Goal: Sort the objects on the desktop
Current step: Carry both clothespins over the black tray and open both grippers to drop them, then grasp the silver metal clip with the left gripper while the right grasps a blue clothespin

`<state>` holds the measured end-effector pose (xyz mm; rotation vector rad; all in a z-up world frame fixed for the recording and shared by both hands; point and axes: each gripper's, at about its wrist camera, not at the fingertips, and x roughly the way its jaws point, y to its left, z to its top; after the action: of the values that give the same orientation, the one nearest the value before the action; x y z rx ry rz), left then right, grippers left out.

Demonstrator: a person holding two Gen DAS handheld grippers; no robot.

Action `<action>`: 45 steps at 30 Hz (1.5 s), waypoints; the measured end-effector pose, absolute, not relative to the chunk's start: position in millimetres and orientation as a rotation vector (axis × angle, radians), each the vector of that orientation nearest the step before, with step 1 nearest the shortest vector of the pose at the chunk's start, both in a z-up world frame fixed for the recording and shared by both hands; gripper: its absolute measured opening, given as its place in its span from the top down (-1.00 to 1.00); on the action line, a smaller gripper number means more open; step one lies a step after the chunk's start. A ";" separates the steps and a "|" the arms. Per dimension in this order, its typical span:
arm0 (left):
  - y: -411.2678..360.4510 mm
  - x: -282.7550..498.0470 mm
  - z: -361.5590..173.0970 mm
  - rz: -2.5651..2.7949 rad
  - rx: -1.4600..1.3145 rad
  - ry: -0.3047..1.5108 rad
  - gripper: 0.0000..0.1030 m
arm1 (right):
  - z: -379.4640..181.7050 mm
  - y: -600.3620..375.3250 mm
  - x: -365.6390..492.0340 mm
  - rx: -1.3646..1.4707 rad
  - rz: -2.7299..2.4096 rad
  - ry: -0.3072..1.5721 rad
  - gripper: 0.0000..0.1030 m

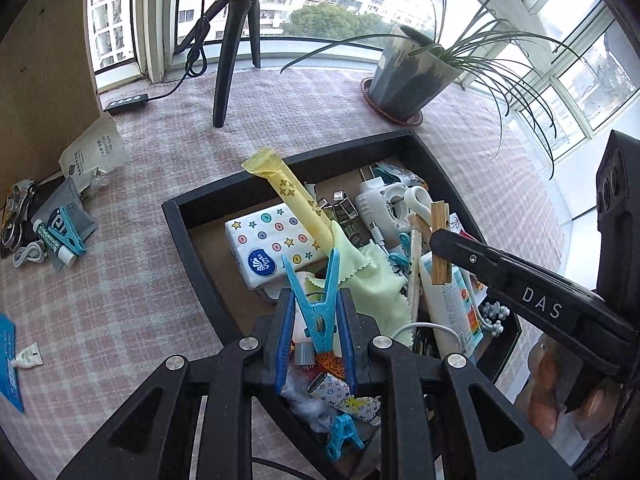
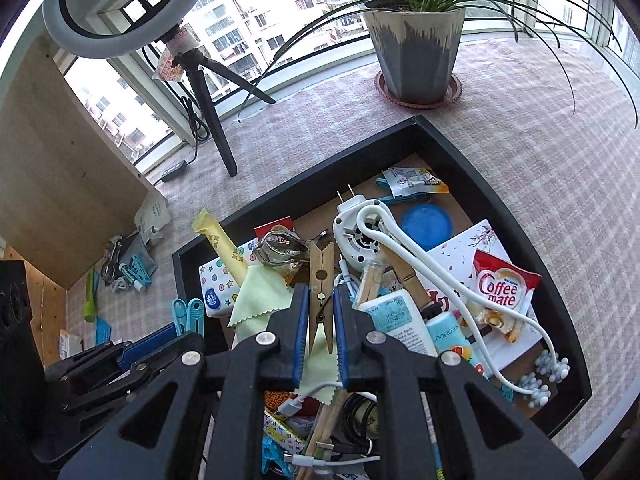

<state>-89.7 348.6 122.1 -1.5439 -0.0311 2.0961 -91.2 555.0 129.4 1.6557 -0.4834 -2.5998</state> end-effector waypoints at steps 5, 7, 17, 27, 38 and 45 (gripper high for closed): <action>354.1 -85.3 122.9 2.083 -1.535 -0.013 0.61 | 131.9 552.4 -92.4 1.646 -2.608 -0.453 0.60; 356.2 -85.8 120.9 2.074 -1.550 -0.008 0.18 | 134.0 551.1 -92.1 1.638 -2.611 -0.458 0.30; 327.3 -99.0 125.1 2.135 -1.554 -0.058 0.03 | 141.4 521.0 -98.7 1.605 -2.597 -0.414 0.30; 245.8 -142.1 125.7 2.244 -1.608 -0.145 0.03 | 144.5 444.2 -124.9 1.559 -2.450 -0.307 0.30; 114.3 -212.2 99.7 2.383 -1.758 -0.268 0.29 | 102.7 331.1 -181.7 1.630 -2.177 -0.228 0.56; 82.6 -243.4 74.5 2.374 -1.833 -0.303 0.46 | 74.9 285.8 -213.0 1.684 -2.109 -0.210 0.65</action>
<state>-243.4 82.6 74.5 -1.8333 -0.3026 2.3739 -213.0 285.8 74.9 1.6838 -0.2098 -2.1090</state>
